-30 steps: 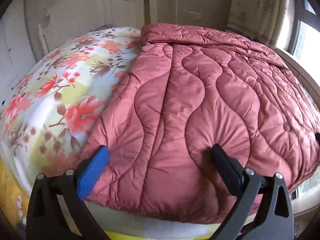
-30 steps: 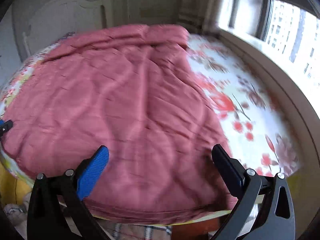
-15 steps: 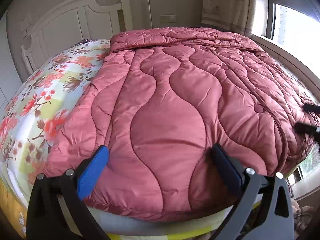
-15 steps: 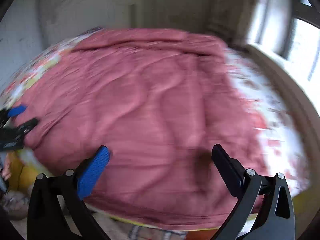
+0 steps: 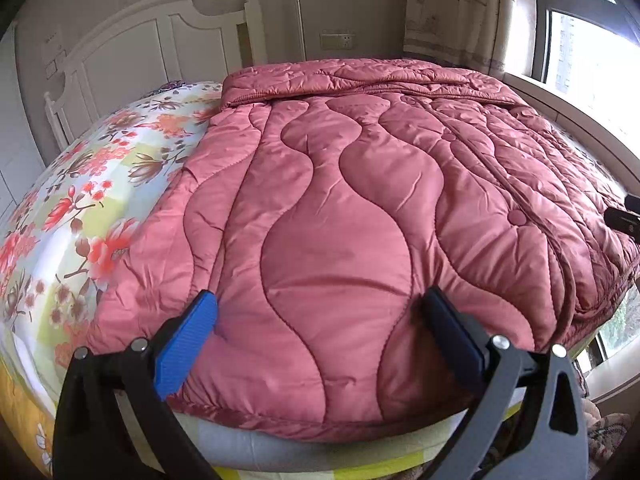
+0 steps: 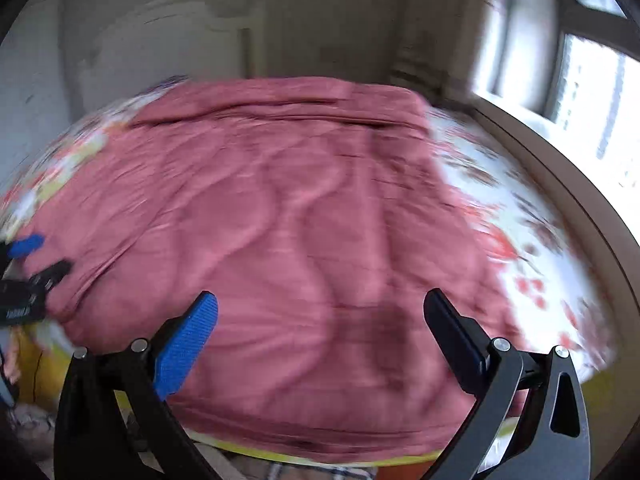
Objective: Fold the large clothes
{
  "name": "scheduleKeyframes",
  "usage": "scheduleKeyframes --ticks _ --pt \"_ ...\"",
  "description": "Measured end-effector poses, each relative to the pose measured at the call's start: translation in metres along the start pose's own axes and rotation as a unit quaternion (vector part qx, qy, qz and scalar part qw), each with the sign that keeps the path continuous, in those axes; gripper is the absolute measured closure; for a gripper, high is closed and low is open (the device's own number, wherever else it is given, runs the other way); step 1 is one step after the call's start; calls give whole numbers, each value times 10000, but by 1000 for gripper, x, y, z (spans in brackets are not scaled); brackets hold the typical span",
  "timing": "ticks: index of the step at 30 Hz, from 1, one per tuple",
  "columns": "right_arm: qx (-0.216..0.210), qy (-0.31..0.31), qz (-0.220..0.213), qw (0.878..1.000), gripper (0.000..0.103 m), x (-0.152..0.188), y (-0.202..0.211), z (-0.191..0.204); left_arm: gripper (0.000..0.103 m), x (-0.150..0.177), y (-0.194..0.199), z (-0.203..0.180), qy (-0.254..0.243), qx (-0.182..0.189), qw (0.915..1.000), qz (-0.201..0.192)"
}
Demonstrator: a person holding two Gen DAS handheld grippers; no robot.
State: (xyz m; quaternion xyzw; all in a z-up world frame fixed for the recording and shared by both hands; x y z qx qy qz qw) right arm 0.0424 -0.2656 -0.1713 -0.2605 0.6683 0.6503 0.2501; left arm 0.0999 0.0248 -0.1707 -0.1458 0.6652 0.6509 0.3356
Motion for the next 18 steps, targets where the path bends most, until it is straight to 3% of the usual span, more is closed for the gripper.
scheduleKeyframes --ticks 1,5,8,12,15,18 --pt "-119 197 213 9995 4 5 -12 12 2 0 0 0 -4 -3 10000 0" --pt "-290 165 168 9993 4 6 -14 11 2 0 1 0 -16 17 10000 -12" --pt "-33 128 205 9997 5 0 -2 2 2 -1 7 1 -2 82 10000 50" --pt "139 171 321 9992 5 9 -6 -7 2 -1 16 33 499 -180 9985 -110" --pt "-241 -319 359 9986 5 17 -6 -26 2 7 4 74 1106 -35 9938 123" --pt "157 -617 128 9979 5 13 13 -57 2 9 8 84 902 -211 9957 74"
Point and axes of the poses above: each gripper's, at about its wrist camera, not at the fingertips, and y roughly against the way its jaws point, z to its left, x to its underside, the point moved 7 cm from there along -y, roughly the way its jaws point, and after that the axes turned 6 degrees about z, right-handed, at the moved point
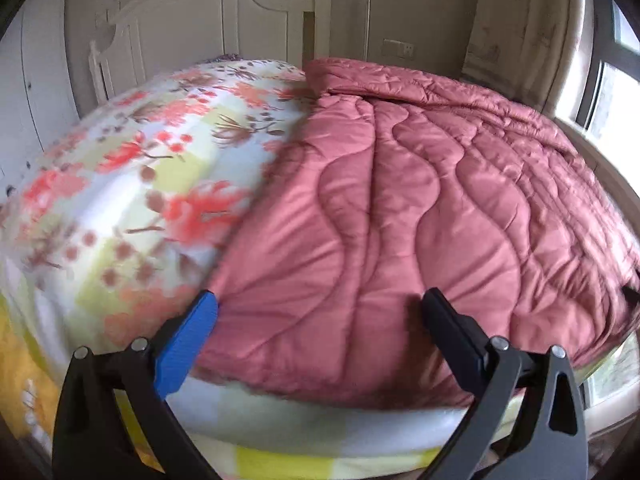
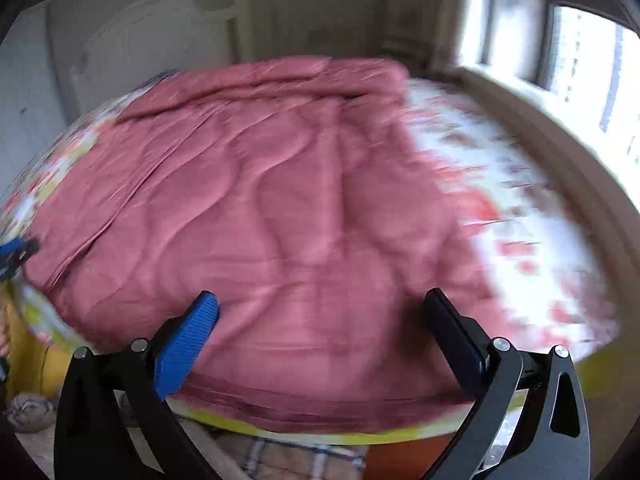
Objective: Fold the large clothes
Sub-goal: 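Grasp the jacket hem with both tools and lift it toward the collar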
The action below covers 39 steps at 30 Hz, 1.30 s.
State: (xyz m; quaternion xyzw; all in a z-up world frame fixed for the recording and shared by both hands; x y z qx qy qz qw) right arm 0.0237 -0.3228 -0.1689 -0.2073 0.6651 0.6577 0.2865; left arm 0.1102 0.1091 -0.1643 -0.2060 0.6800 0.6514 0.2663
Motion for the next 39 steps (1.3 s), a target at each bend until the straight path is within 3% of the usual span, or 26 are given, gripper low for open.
scheduleKeyframes --ticks 4,7,10,12,14,15,16,17,18,19,20,22,24,28,33,37,39 --pt "131 -780 -40 9969 5 -3 14 -54 2 -1 6 22 229 -60 9996 -122" --pt "-158 -1261 154 9918 5 6 8 -83 2 -1 0 45 783 285 9965 90" --pt "-536 -1320 260 9895 5 14 -3 -81 2 -2 0 50 926 488 9945 84" --pt "-544 -1044 183 9929 6 16 -7 -66 2 -6 -5 46 842 466 9953 97" --pt "-805 -645 73 9946 40 14 -5 -38 3 -5 -5 31 640 549 9964 119" --pt "-890 -563 57 9944 48 14 -6 -26 3 0 -2 22 542 655 9963 128" --pt "-966 -499 47 9941 67 13 -7 -15 11 2 2 7 355 816 9960 126" --pt "-1119 -500 18 9925 74 12 -9 -5 17 3 4 -6 185 885 9958 124" --pt "-1170 -546 -8 9916 75 12 -9 -3 35 3 5 -19 27 904 9958 124" --pt "-1208 -605 -29 9908 77 12 -9 -2 59 4 6 -26 -62 936 9955 119" --pt "-1276 -677 -47 9895 79 12 -9 -2 69 5 6 -34 -120 1075 9940 139" --pt "-1571 -918 -71 9833 81 11 -6 -8 80 4 7 -37 -73 1210 9925 127" --pt "-1824 -1003 -61 9781 81 13 2 -11 84 3 11 -36 60 1405 9901 16" --pt "-2603 -697 -122 9629 82 21 45 -4 86 1 52 -26 300 1950 9797 -347" --pt "-3360 -115 -678 9393 82 36 136 2 86 10 135 -18 -177 2613 9593 -1058" --pt "-3697 69 -1516 9167 82 9 206 4 85 6 202 2 -135 3215 9313 -1705" --pt "-3690 90 -1802 9118 82 -19 225 6 84 -10 224 13 48 3480 9154 -2021"
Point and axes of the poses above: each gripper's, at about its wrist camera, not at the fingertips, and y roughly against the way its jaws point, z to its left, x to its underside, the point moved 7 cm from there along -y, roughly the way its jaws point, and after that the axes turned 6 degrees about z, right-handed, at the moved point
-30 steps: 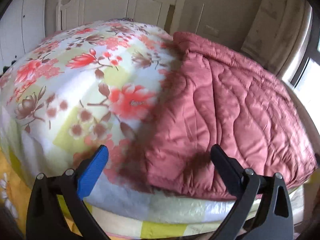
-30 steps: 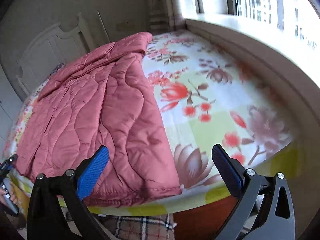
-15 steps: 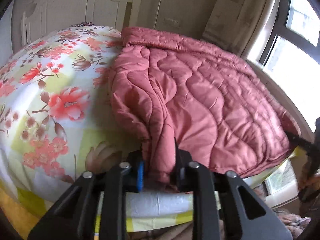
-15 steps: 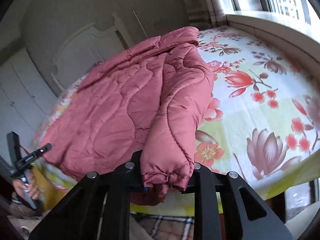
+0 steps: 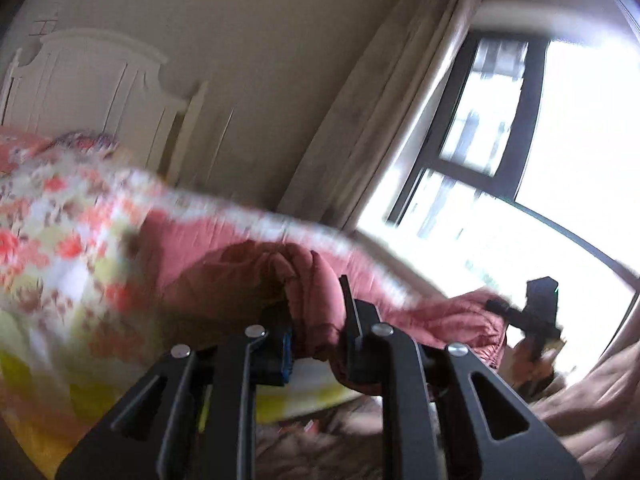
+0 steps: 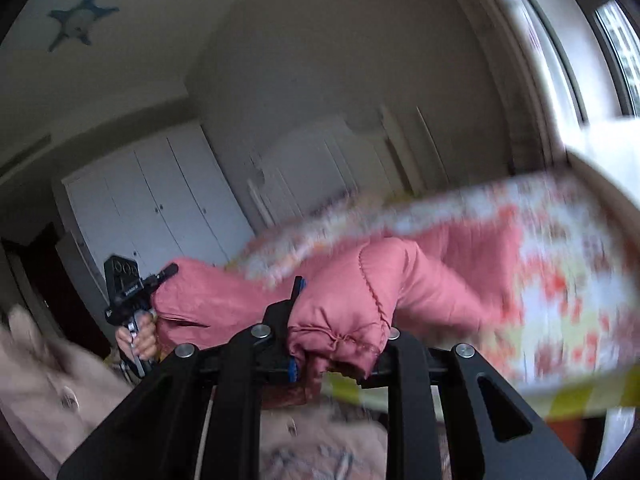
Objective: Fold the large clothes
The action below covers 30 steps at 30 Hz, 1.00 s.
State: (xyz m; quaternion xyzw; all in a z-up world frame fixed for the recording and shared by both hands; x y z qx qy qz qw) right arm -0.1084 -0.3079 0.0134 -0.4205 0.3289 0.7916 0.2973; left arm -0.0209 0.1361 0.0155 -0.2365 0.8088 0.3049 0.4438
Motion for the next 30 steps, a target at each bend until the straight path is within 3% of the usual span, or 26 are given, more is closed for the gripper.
scheduleKeyframes --ticks 3,6,8,10,12,13,14,15,17,20,23,26,28,30 --pt "371 78 -104 9992 82 -55 -25 -12 82 -44 4 9 145 102 9991 -373" --pt "745 -207 -13 9970 82 -104 -76 -50 80 -94 -27 37 279 -335 9979 -483" --pt "1003 -528 115 9935 82 -129 -115 -85 79 -124 -63 64 496 -584 9964 -358" --pt "1337 -1087 335 9845 80 -150 -168 -139 76 -151 -106 97 629 -1060 9921 -246" --pt "1347 -1666 730 9741 69 -147 -220 -190 66 -167 -149 131 798 -1530 9850 -44" --pt "1322 -2091 944 9643 47 -139 -244 -218 48 -172 -176 157 940 -1900 9772 90" --pt "1260 -2678 1099 9488 14 -125 -263 -247 34 -171 -198 180 1116 -2229 9682 227" --pt "1140 -3082 1093 9381 4 -112 -272 -264 13 -167 -213 203 1285 -2596 9565 342" --pt "776 -3647 831 9242 4 -92 -278 -289 11 -148 -234 246 1619 -3161 9331 569" --pt "397 -3502 664 9335 4 -88 -270 -290 11 -113 -243 288 2045 -3293 9180 835" --pt "1213 -2722 974 9496 4 -87 -247 -292 11 -87 -235 299 2087 -2954 9263 1053" --pt "1800 -2414 1481 9420 4 -71 -242 -303 11 -79 -230 302 1929 -2467 9419 1219" --pt "1802 -2327 1681 9408 5 -57 -245 -305 11 -78 -226 297 1709 -2291 9491 1321" --pt "1816 -2051 1772 9453 26 -51 -249 -299 14 -78 -233 288 1423 -2317 9514 1449"
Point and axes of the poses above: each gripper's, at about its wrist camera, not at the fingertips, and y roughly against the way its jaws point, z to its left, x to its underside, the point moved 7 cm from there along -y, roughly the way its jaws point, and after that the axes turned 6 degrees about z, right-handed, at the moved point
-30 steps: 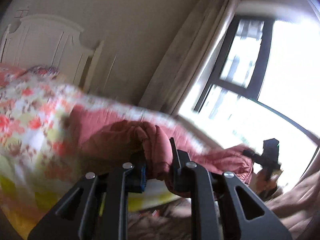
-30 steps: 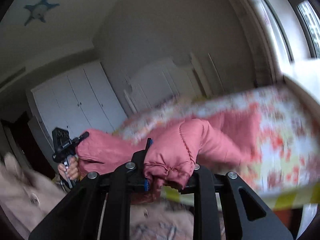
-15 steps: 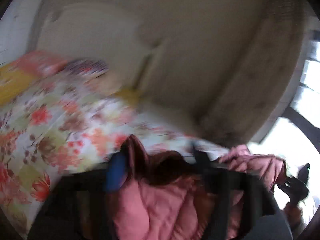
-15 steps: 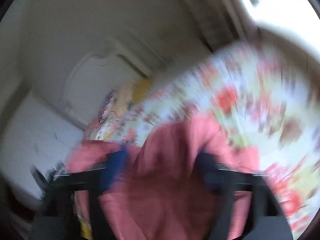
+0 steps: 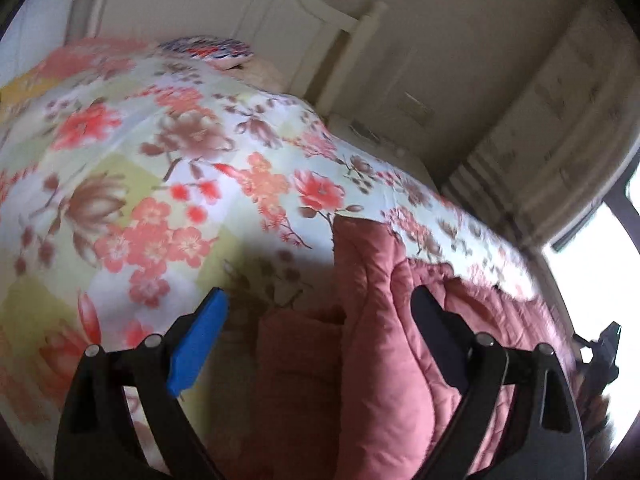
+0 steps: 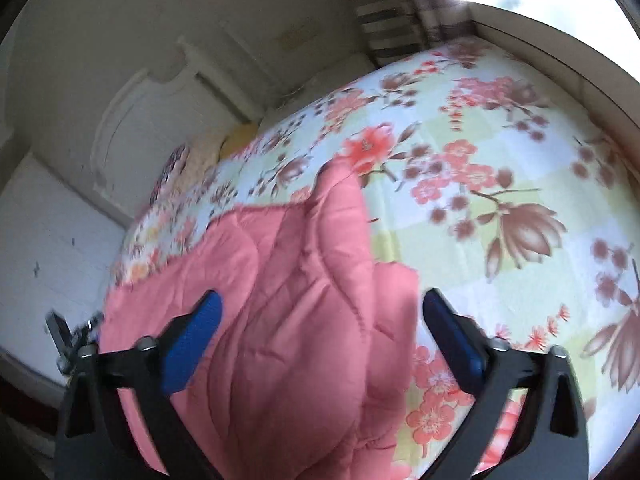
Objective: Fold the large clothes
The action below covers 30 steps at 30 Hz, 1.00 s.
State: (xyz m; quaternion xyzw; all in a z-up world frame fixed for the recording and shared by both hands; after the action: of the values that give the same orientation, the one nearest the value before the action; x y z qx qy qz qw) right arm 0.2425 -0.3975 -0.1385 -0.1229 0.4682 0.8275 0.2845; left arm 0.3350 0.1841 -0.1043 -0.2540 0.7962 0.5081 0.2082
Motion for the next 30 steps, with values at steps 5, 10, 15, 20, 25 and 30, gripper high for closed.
scheduleKeyframes --ticks 5,10,15,20,25,30 --pt "796 786 -375 9930 87 0 19 33 96 8 -16 -34 -797 -246 9963 202" --pt "944 918 -741 9885 89 -16 40 59 97 -7 28 -64 -1089 -389 9904 -754" --pt "1577 475 -491 9851 88 -25 -9 32 97 -19 8 -53 -703 -877 9918 -611" --pt "1808 459 -264 9821 76 -14 -40 22 90 5 -58 -23 -529 -1660 9841 358" --pt "1406 503 -744 9860 4 -25 6 50 12 -12 -10 -41 -1026 -2390 9641 -543" --pt "1173 1416 -961 9782 4 -20 20 131 2 -24 54 -102 -1409 -2296 9498 -1591"
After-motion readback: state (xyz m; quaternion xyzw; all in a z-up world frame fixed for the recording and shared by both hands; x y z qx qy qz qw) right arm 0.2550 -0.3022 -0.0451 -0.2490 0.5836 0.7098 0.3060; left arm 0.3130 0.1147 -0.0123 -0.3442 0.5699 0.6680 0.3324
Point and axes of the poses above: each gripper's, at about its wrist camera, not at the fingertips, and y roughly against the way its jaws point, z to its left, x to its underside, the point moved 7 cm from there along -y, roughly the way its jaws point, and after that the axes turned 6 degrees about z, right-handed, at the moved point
